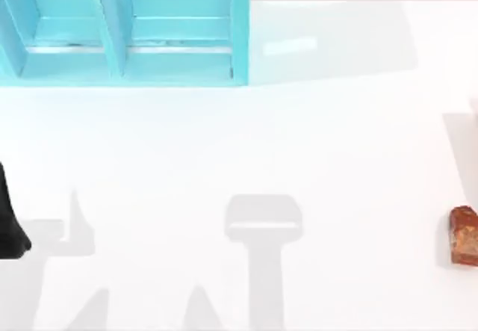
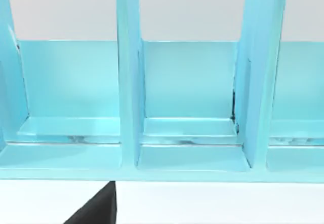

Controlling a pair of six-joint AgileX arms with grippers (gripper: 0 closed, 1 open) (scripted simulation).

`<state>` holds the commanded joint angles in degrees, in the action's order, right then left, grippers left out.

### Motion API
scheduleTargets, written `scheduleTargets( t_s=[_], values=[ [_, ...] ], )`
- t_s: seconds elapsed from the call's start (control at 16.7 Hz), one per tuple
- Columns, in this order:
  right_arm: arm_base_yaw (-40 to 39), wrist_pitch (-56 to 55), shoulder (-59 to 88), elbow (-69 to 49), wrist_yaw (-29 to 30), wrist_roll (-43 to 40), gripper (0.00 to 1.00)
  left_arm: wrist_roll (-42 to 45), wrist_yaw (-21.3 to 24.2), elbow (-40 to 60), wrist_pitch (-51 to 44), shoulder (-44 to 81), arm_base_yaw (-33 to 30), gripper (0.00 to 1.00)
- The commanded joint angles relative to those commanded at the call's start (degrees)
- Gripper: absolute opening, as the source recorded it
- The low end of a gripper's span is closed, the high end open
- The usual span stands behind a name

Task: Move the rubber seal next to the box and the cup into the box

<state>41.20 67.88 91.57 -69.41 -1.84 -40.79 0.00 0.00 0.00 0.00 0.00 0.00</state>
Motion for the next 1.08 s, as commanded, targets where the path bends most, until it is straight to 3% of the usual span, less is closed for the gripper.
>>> scheduleTargets(
  t_s=[0.66, 0.96, 1.08],
  values=[
    [-1.95, -14.06, 1.86, 11.15, 0.49, 1.89, 0.00, 0.00, 0.00, 0.00, 0.00, 0.00, 0.00, 1.00],
    [-1.64, -15.17, 2.41, 12.51, -0.07, 1.79, 0.00, 0.00, 0.00, 0.00, 0.00, 0.00, 0.00, 1.00],
    [-1.64, -15.17, 2.41, 12.51, -0.07, 1.79, 0.15, 0.00, 0.00, 0.00, 0.00, 0.00, 0.00, 1.00]
  ],
)
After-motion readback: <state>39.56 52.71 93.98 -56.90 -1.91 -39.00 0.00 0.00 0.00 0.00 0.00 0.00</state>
